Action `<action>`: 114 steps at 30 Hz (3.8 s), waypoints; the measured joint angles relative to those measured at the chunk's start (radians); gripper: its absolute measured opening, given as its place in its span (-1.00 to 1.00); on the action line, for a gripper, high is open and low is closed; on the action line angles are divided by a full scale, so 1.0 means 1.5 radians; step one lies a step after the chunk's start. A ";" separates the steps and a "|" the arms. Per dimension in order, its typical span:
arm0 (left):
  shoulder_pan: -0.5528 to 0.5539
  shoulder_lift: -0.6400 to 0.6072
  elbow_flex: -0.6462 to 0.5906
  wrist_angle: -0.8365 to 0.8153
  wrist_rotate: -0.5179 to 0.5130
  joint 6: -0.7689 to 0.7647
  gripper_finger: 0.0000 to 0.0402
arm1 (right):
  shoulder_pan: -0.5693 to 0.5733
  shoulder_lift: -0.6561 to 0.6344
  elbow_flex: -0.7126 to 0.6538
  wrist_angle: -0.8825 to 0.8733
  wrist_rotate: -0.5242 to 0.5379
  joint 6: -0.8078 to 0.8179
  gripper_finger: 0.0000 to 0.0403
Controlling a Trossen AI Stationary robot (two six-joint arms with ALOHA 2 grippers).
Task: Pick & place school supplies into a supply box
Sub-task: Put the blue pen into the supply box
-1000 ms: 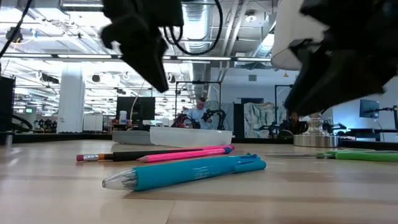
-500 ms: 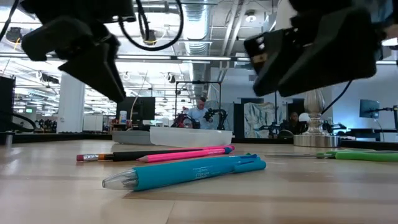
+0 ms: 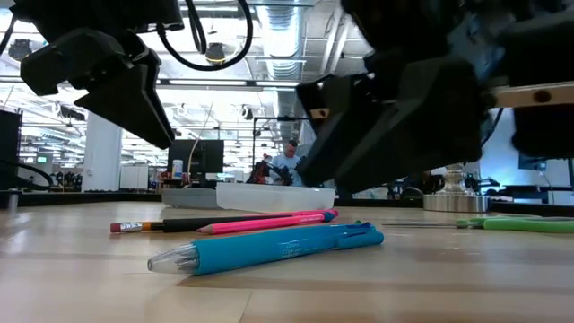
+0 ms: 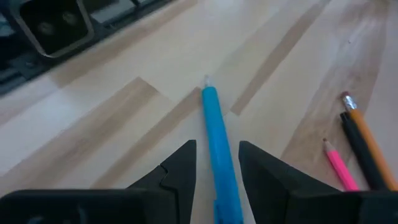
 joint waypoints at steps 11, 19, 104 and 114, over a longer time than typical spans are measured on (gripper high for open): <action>0.000 0.000 0.000 -0.005 -0.009 0.000 -0.34 | -0.010 0.006 0.007 -0.002 -0.011 -0.003 -0.42; 0.000 0.000 0.000 -0.009 -0.010 -0.001 -0.34 | -0.010 0.015 0.009 0.007 -0.017 -0.001 -0.42; -0.018 0.000 0.001 -0.068 -0.010 -0.043 -0.34 | -0.072 -0.037 0.134 -0.624 0.125 0.189 -0.85; -0.018 0.000 0.001 -0.069 -0.017 -0.043 -0.34 | -0.072 -0.038 0.135 -0.630 0.227 0.152 -0.80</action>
